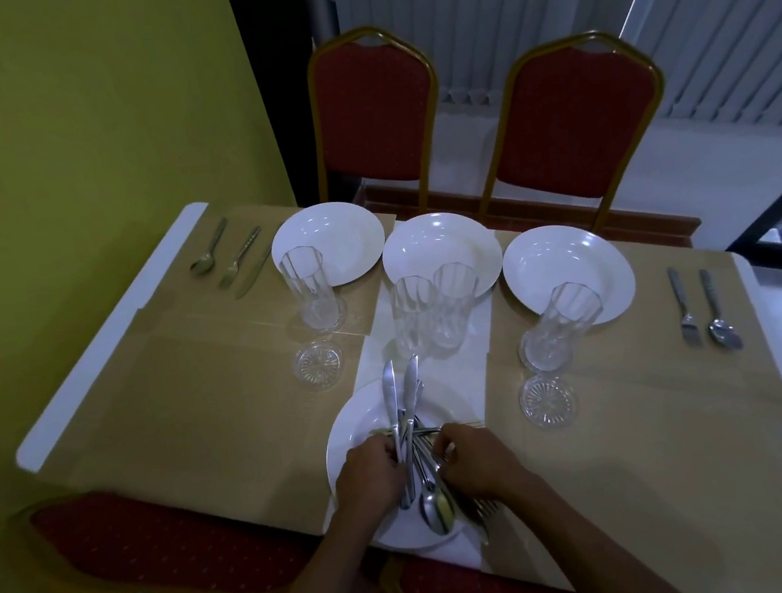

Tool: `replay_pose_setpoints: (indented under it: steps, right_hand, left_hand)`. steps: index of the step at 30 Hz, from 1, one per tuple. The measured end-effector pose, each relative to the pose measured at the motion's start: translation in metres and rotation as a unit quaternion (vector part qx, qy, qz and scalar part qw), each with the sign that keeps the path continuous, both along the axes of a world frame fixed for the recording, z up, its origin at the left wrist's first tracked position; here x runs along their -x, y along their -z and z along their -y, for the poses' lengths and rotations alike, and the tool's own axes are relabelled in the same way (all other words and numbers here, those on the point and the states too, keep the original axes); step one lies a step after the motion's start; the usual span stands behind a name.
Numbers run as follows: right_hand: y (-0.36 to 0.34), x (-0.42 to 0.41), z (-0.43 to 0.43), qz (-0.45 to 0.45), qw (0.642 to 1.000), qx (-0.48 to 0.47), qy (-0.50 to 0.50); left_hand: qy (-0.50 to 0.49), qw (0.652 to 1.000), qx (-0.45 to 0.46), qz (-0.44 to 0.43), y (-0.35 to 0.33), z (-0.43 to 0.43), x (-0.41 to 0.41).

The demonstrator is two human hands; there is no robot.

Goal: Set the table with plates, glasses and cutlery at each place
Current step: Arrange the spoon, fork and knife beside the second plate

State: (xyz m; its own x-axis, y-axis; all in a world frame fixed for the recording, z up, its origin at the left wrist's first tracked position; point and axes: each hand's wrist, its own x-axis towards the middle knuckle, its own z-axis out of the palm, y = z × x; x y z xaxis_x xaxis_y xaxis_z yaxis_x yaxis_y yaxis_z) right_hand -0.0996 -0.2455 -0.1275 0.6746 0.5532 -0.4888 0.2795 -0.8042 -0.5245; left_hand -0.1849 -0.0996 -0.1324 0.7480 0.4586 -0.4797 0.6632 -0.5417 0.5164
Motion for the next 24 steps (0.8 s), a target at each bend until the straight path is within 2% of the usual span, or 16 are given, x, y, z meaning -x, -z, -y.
replay_pose_setpoints:
  steps: [5,8,12,18,24]
  right_hand:
    - [0.002,-0.001,0.001,0.017,1.000,-0.013,0.013]
    - [0.002,-0.005,-0.001,0.060,0.997,-0.026,0.046]
    - [0.001,-0.011,-0.006,0.103,0.993,0.014,0.051]
    - [0.001,-0.013,-0.006,0.084,0.993,0.077,0.015]
    - [0.004,-0.010,-0.009,0.064,0.996,0.056,0.020]
  left_hand:
    - [-0.031,0.999,0.032,-0.014,-0.003,0.003,0.005]
    - [-0.047,0.998,0.046,-0.014,-0.004,0.003,0.007]
    - [-0.061,0.997,0.049,-0.014,-0.004,0.004,0.009]
    - [-0.070,0.997,0.038,-0.024,-0.007,0.004,0.013]
    - [-0.073,0.995,0.055,-0.027,-0.007,0.001,0.014]
